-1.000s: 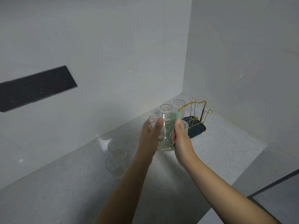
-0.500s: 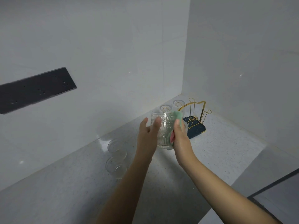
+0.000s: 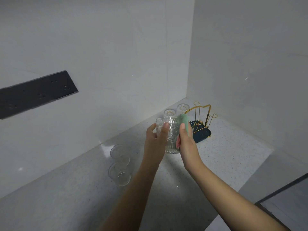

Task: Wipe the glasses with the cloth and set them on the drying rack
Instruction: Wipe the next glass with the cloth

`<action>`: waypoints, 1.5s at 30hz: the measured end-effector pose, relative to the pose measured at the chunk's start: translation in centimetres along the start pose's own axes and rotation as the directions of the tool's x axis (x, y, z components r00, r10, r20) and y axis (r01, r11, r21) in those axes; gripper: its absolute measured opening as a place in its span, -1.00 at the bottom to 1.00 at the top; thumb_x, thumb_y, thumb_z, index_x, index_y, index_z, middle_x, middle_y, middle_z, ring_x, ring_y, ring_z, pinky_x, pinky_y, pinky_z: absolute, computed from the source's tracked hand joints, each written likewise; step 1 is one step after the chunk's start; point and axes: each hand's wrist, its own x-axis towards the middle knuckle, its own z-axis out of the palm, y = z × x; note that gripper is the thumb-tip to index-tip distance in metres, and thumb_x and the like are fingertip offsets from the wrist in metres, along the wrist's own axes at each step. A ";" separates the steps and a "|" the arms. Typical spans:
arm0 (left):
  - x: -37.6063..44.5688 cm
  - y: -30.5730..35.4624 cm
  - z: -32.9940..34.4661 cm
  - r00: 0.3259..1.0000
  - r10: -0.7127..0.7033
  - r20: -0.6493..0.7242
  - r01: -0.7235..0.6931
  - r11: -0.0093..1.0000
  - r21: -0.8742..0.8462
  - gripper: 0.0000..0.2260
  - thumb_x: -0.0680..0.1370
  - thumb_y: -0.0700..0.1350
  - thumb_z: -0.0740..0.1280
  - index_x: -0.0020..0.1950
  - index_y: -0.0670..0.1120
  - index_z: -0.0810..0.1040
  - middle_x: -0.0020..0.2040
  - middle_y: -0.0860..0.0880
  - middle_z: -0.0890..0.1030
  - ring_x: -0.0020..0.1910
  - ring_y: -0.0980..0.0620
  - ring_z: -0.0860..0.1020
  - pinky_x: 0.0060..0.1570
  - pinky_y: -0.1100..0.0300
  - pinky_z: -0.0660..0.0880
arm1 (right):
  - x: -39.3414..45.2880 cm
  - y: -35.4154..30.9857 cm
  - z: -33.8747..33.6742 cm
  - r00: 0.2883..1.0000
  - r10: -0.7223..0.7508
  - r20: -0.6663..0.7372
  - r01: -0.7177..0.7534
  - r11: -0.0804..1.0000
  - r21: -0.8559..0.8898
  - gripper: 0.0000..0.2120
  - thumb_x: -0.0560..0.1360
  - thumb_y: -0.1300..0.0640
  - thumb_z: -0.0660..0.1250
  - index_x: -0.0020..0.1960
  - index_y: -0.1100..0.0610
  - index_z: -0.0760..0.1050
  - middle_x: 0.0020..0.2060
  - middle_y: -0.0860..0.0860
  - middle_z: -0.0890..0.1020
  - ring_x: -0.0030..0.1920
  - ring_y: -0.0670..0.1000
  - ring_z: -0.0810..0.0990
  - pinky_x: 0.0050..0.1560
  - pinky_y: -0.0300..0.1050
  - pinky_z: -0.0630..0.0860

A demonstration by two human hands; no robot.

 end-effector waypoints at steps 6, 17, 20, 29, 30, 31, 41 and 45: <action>0.0 -0.3 -0.5 0.977 0.037 0.210 0.002 0.983 -0.185 -0.72 0.53 0.02 0.39 0.18 -0.07 0.61 0.06 -0.13 0.69 0.04 0.00 0.67 0.06 0.03 0.59 | 0.7 0.6 0.0 0.998 0.063 0.014 -0.064 0.997 0.040 -0.65 0.56 -0.21 0.00 0.05 -0.05 0.45 -0.33 -0.11 0.53 -0.24 -0.17 0.51 0.00 -0.09 0.45; 0.1 -1.3 -0.4 0.996 -0.077 0.043 0.081 0.993 -0.090 -0.60 0.56 0.10 0.31 0.30 -0.11 0.46 0.07 0.01 0.63 -0.11 0.26 0.65 -0.21 0.40 0.53 | 0.1 2.0 0.7 0.988 -0.141 0.057 0.143 0.989 -0.024 -0.49 0.54 -0.30 -0.05 0.46 -0.23 0.07 -0.06 -0.13 0.52 -0.04 -0.28 0.47 0.01 -0.32 0.41; 0.0 -1.6 -1.1 0.946 -0.114 0.304 0.189 0.954 -0.232 -0.62 0.57 0.09 0.30 0.27 -0.11 0.55 0.16 -0.18 0.64 0.09 -0.08 0.65 -0.03 0.01 0.61 | 1.6 0.2 -0.6 0.999 -0.046 -0.020 0.044 0.995 -0.093 -0.64 0.62 -0.12 -0.11 0.08 0.02 0.39 -0.44 -0.06 0.34 -0.49 -0.27 0.35 -0.34 -0.46 0.33; 0.7 -0.8 -3.7 0.697 -0.233 0.679 0.440 0.886 -0.148 -0.35 0.40 0.24 0.45 0.30 -0.18 0.48 -0.01 -0.09 0.69 -0.13 -0.01 0.69 -0.20 0.16 0.61 | 3.4 -0.9 -3.8 0.853 0.131 0.505 0.087 0.919 -0.386 -0.35 0.46 -0.41 -0.04 0.00 0.14 0.47 -0.13 0.11 0.61 -0.03 0.03 0.59 0.18 -0.03 0.45; 0.8 -0.7 -3.9 0.665 -0.245 0.705 0.467 0.874 -0.137 -0.32 0.35 0.26 0.48 0.27 -0.17 0.50 0.00 -0.13 0.68 -0.14 -0.05 0.68 -0.21 0.14 0.61 | 3.5 -0.9 -4.3 0.806 0.153 0.572 0.082 0.928 -0.364 -0.37 0.41 -0.45 0.01 -0.06 0.10 0.43 -0.18 0.00 0.57 -0.03 -0.03 0.56 0.25 -0.04 0.40; 0.9 -0.7 -4.0 0.635 -0.251 0.731 0.489 0.863 -0.129 -0.32 0.32 0.27 0.50 0.25 -0.16 0.52 0.01 -0.17 0.66 -0.15 -0.08 0.67 -0.22 0.12 0.62 | 3.6 -0.8 -4.9 0.752 0.174 0.636 0.061 0.942 -0.330 -0.37 0.36 -0.48 0.08 -0.03 0.07 0.42 -0.17 -0.09 0.53 0.02 -0.10 0.54 0.31 -0.09 0.36; 1.1 -0.2 -3.4 0.436 -0.114 0.893 0.460 0.881 -0.112 -0.60 0.64 0.08 0.08 0.15 -0.21 0.51 -0.07 -0.09 0.61 -0.15 0.05 0.61 -0.13 0.21 0.59 | 3.2 -1.3 -6.0 0.389 0.298 0.872 0.063 0.935 -0.348 -0.65 0.43 0.25 0.36 0.13 0.46 0.48 0.07 0.29 0.61 0.07 0.08 0.60 0.19 -0.10 0.50; 0.1 0.5 -1.7 0.330 -0.093 0.939 0.426 0.903 -0.060 -0.56 0.57 -0.09 -0.23 -0.02 -0.28 0.37 -0.19 -0.25 0.41 -0.28 -0.09 0.46 -0.27 0.14 0.45 | 3.3 -1.4 -6.0 0.184 0.470 0.863 0.041 0.874 -0.484 -0.58 0.47 0.32 0.33 0.29 0.39 0.40 0.25 0.15 0.52 0.15 -0.11 0.57 0.24 -0.28 0.43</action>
